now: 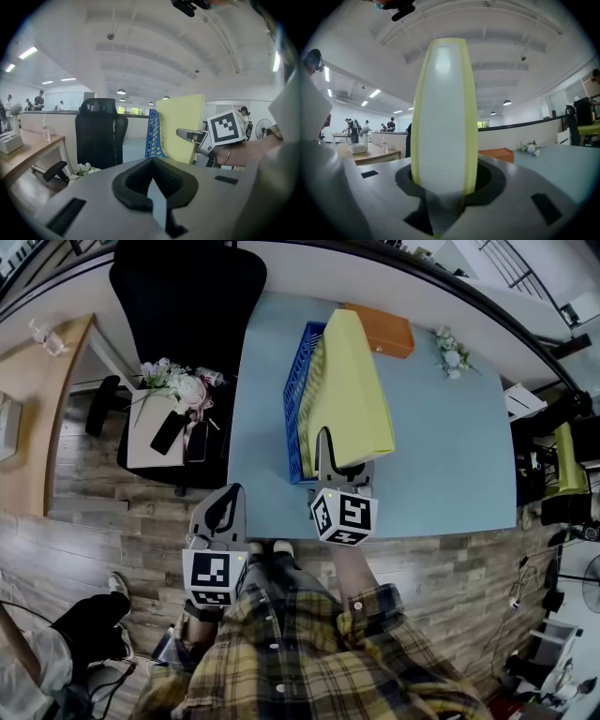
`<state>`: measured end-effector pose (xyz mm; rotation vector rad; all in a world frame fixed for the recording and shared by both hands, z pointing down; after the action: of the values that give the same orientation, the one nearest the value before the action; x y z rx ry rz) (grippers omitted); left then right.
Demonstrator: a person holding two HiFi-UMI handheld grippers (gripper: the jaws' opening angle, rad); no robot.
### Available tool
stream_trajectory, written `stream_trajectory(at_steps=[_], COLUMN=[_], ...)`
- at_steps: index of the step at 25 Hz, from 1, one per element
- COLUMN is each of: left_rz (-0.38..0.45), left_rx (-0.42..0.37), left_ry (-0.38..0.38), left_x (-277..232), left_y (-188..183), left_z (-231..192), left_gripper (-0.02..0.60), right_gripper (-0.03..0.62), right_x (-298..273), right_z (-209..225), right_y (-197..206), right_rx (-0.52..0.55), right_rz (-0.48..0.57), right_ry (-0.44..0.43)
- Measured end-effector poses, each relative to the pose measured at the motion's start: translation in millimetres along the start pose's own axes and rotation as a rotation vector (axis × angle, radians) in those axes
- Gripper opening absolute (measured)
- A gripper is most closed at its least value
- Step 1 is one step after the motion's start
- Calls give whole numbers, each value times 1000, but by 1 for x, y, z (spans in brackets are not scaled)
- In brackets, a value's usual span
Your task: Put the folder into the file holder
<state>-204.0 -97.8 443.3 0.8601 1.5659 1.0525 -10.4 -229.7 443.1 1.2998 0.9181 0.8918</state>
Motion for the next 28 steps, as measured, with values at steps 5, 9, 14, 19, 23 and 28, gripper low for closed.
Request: stream_trajectory(at_steps=[5,9,14,19,23,28], left_rz=[9,6,6,6,6,9], left_rx=[-1,3,6,4,6,1], left_ry=[-8,-5,-8,-14,-13,-11], left_x=[2,2,3,6,6,7], left_y=[0,1,1,0,2,0], left_z=[1,4,6,7,6,8], left_gripper=[-9,-9,-8,-9,-9,-8], right_gripper=[161,170,175,183,196,219], right_x=[0,-2,-3,-3,-3,0], right_z=[0,2,2,1,1,4], right_y=[7,13,18,20,22,19], right_rx=[10,22,30,34,21,4], right_rz=[-38,-77,-107,-111,-123,-118], right_ry=[-9,-15,-32,-48,-52,-68])
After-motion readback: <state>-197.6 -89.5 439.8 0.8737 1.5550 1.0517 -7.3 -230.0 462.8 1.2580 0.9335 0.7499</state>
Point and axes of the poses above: the fingertips, and each gripper's own axes: x backward along the fingers, z to its right, y out of its underside, the point moved 7 cm from there along x, backward along the fingers, and after that the axes turned 2 degrees about z, right-handed, at the moved point
